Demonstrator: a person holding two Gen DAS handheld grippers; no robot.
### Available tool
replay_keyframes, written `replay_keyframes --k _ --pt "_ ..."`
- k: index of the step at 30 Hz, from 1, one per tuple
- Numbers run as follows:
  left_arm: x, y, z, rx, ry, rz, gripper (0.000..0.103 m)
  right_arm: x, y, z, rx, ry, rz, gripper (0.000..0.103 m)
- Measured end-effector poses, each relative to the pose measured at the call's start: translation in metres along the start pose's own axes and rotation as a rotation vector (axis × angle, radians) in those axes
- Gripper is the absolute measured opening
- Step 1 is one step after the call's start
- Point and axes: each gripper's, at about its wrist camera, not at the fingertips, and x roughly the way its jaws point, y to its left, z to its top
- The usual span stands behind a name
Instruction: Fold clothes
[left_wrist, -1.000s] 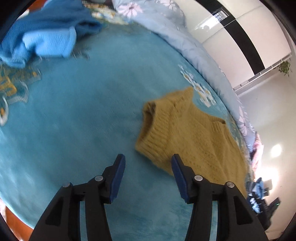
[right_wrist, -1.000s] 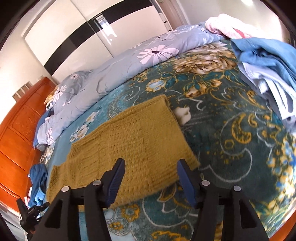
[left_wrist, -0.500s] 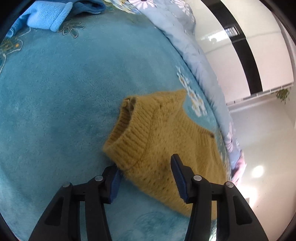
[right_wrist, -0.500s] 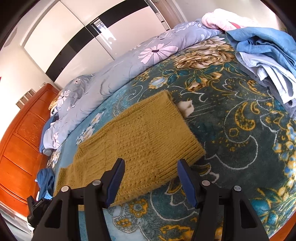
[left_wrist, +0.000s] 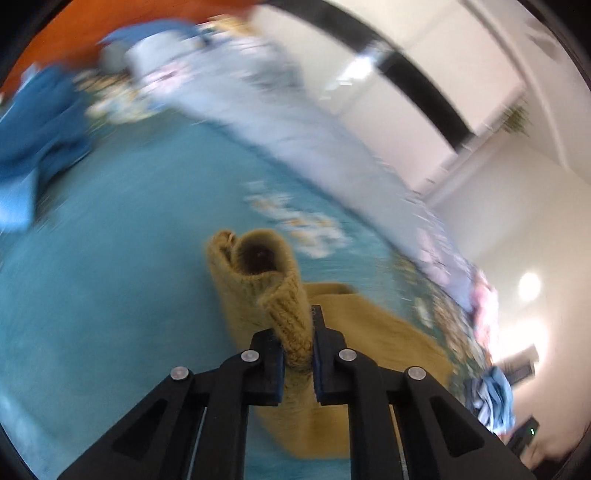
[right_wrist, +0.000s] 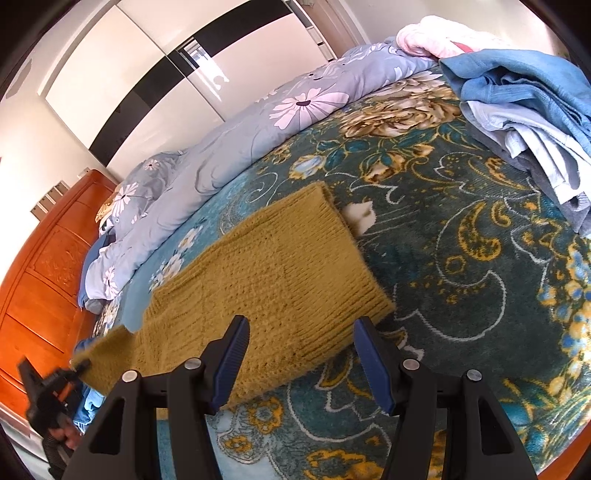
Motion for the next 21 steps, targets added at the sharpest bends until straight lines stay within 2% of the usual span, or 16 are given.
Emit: replay_keyframes --k 4,8,11,16,19,21 --pt "0.008 -0.080 -0.004 0.161 0.011 -0.149 0.012 -0.003 -0.006 0.003 0.007 -0.009 0.000 0.062" --pt "0.027 -0.155 -0.022 0.275 0.073 -0.292 0.012 -0.007 -0.014 0.008 0.010 -0.018 -0.006 0.062" --pt "0.041 -0.199 -0.048 0.376 0.135 -0.353 0.012 -0.010 -0.024 0.011 0.019 -0.026 -0.014 0.062" --pt "0.088 -0.231 -0.104 0.465 0.301 -0.344 0.012 -0.013 -0.044 0.015 0.047 -0.029 -0.031 0.062" --pt "0.115 -0.227 -0.135 0.478 0.397 -0.304 0.012 -0.013 -0.053 0.015 0.061 -0.028 -0.037 0.062" --pt "0.123 -0.224 -0.148 0.494 0.429 -0.279 0.013 -0.012 -0.057 0.015 0.064 -0.025 -0.040 0.062"
